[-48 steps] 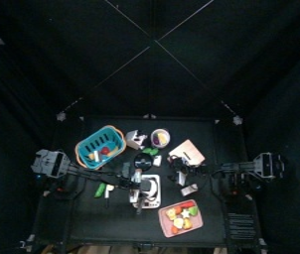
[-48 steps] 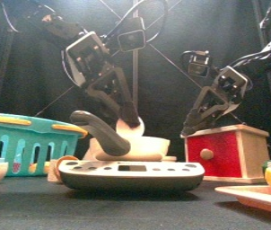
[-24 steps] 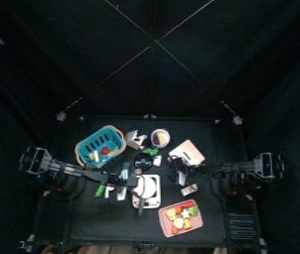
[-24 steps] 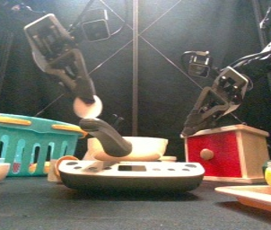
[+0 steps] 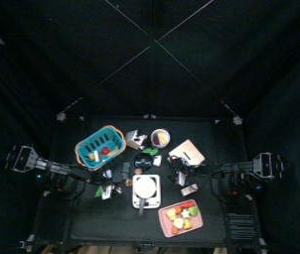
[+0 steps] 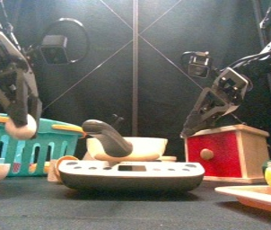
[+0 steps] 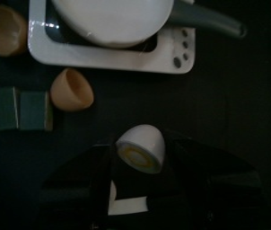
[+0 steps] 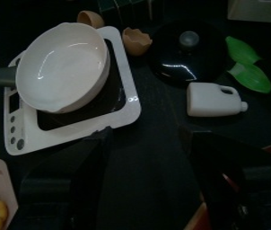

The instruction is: Place egg half near stove

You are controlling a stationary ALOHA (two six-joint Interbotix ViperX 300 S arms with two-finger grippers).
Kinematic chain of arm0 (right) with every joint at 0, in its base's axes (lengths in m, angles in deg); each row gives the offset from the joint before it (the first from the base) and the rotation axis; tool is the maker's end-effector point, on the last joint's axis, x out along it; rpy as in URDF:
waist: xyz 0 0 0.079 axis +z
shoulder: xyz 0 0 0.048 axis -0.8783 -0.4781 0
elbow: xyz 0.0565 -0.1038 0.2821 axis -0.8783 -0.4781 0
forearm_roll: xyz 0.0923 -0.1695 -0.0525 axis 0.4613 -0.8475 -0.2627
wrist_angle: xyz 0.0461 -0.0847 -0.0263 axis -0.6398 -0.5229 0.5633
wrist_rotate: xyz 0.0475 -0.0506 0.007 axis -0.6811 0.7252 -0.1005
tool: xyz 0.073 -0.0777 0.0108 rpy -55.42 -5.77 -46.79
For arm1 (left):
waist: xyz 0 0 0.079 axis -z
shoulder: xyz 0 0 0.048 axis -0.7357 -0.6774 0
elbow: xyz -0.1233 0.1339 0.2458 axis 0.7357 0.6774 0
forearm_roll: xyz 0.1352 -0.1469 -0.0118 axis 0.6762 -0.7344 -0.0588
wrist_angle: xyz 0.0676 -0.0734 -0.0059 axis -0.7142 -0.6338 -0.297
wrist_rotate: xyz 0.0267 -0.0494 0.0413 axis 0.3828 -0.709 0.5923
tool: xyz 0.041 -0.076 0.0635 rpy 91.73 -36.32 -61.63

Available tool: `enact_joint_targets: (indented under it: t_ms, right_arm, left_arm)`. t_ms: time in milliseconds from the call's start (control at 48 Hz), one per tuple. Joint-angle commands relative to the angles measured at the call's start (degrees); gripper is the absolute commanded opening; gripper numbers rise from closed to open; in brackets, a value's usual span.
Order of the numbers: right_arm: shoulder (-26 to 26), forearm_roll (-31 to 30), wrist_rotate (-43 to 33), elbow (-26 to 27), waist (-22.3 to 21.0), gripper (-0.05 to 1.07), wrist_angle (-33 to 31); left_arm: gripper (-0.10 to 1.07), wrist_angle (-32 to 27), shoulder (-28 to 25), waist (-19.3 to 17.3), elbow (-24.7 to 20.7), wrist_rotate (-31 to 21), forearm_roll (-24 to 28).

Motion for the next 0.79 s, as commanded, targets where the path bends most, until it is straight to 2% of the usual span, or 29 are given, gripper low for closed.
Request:
enact_joint_targets:
  t_ms: [0, 188, 500, 771]
  right_arm:
    - [0.3, 0.2, -0.1, 0.7, 0.0, 0.92, 0.2]
    - [0.1, 0.2, -0.1, 0.7, -0.1, 0.92, 0.2]
    - [0.1, 0.2, -0.1, 0.8, 0.0, 0.92, 0.1]
    - [0.2, 0.2, -0.1, 0.8, 0.0, 0.92, 0.1]
  left_arm:
    - [0.61, 1.2, 0.2, -3.2, 0.3, 0.0, 0.0]
    - [0.62, 2.5, 0.1, -5.9, 1.5, 0.1, 0.7]
    - [0.79, 2.5, 0.1, -5.9, 2.4, 0.1, 0.8]
    - [0.85, 3.3, -0.3, -5.8, 1.7, 0.1, 0.6]
